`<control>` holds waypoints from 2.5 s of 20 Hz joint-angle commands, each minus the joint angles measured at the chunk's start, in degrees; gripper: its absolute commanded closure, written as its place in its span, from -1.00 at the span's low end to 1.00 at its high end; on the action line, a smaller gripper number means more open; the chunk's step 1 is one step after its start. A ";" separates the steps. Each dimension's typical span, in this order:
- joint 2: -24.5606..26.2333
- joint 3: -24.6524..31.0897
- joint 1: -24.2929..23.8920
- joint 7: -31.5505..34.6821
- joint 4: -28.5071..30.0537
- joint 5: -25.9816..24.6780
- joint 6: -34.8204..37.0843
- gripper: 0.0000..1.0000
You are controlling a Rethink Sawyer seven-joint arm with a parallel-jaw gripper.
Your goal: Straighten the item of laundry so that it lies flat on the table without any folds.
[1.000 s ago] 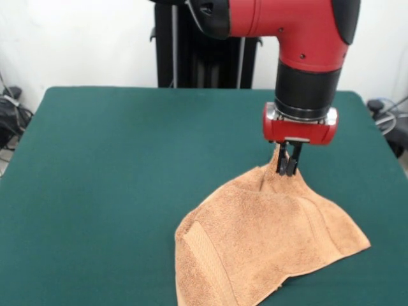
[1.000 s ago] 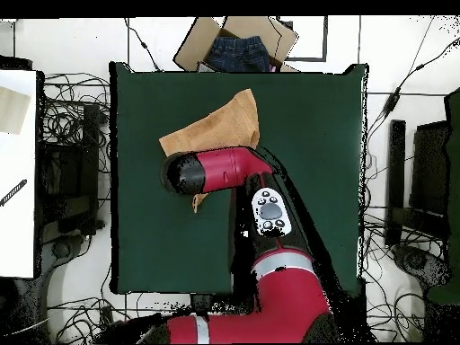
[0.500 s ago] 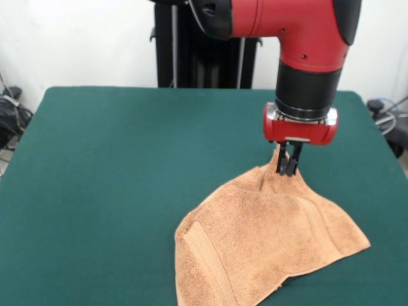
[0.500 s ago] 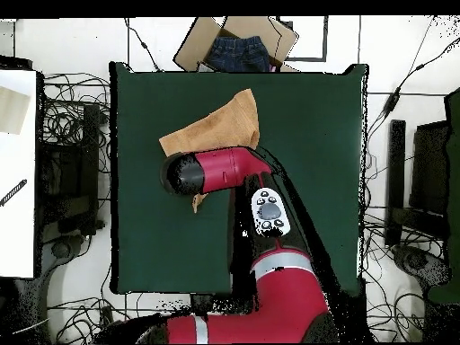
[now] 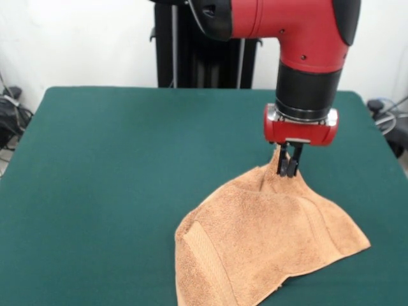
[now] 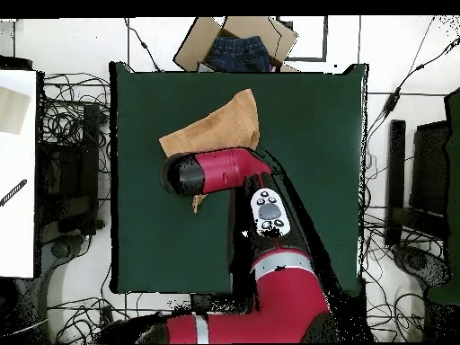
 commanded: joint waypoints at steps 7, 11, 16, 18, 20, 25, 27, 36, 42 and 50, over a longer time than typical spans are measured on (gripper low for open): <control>2.28 4.84 -4.19 -2.33 4.28 -1.27 -0.83 1.00; 1.43 4.95 -4.46 -2.47 4.60 -1.26 0.34 1.00; 0.32 4.93 -4.37 -1.88 5.11 -1.01 0.95 1.00; -1.05 4.64 -4.06 -1.14 6.25 -0.79 0.99 1.00; -2.84 4.60 -3.97 -0.61 7.60 -0.06 1.88 1.00; -3.46 5.20 -4.37 -2.25 5.57 1.42 7.03 1.00; -2.83 5.63 -4.65 -3.53 3.37 1.94 9.91 1.00; -1.21 6.54 -5.39 -5.43 -0.14 1.77 13.55 1.00; -4.29 5.74 -5.03 -1.83 5.80 1.61 9.28 1.00; -10.57 6.39 -6.01 -0.04 16.14 2.17 4.62 1.00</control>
